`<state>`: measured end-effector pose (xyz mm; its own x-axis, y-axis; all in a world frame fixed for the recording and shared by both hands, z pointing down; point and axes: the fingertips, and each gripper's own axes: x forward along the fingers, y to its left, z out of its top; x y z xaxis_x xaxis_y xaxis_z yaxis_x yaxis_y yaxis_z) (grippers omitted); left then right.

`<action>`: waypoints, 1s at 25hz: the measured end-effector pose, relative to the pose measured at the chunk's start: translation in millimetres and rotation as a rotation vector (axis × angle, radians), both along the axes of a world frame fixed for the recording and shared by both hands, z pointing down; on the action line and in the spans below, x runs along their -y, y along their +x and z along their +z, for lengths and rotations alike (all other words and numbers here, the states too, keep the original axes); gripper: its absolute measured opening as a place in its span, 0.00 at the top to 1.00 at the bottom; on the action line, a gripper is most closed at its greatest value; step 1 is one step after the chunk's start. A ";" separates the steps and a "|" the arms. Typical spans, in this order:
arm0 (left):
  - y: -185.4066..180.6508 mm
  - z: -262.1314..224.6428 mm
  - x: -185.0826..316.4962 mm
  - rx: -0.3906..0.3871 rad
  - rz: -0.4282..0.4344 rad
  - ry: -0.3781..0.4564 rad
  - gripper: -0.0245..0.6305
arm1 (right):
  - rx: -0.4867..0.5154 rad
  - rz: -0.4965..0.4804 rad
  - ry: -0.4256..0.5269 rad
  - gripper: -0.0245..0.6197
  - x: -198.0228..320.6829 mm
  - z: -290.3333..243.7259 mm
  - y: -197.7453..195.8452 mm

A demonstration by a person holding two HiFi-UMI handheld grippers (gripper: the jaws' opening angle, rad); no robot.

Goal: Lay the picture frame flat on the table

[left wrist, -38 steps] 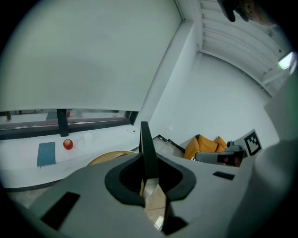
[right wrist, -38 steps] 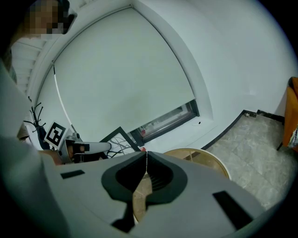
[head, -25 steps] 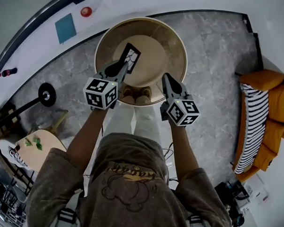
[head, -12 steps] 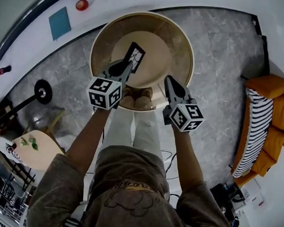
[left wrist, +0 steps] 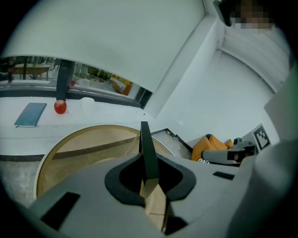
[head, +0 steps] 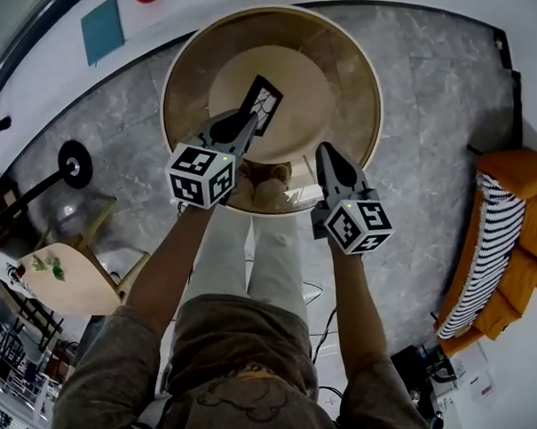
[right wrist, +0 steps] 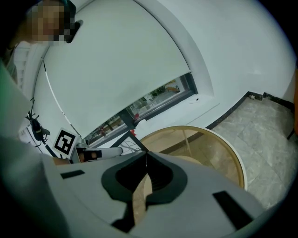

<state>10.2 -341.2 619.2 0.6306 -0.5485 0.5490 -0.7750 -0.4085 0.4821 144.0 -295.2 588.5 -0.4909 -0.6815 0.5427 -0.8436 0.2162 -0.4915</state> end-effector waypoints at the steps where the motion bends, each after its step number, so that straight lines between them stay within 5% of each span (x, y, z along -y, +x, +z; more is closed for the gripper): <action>1: 1.0 4.2 -0.4 -0.002 -0.002 -0.002 0.87 | 0.004 0.001 -0.003 0.93 -0.6 3.7 -0.2; 25: 4.0 57.7 -12.9 -0.124 -0.033 -0.007 0.87 | 0.052 -0.006 -0.041 0.93 -12.6 67.5 -20.0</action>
<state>14.2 -328.3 676.9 0.6755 -0.5666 0.4719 -0.7223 -0.3796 0.5780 124.0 -282.7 656.0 -0.5232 -0.6561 0.5439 -0.8155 0.2001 -0.5431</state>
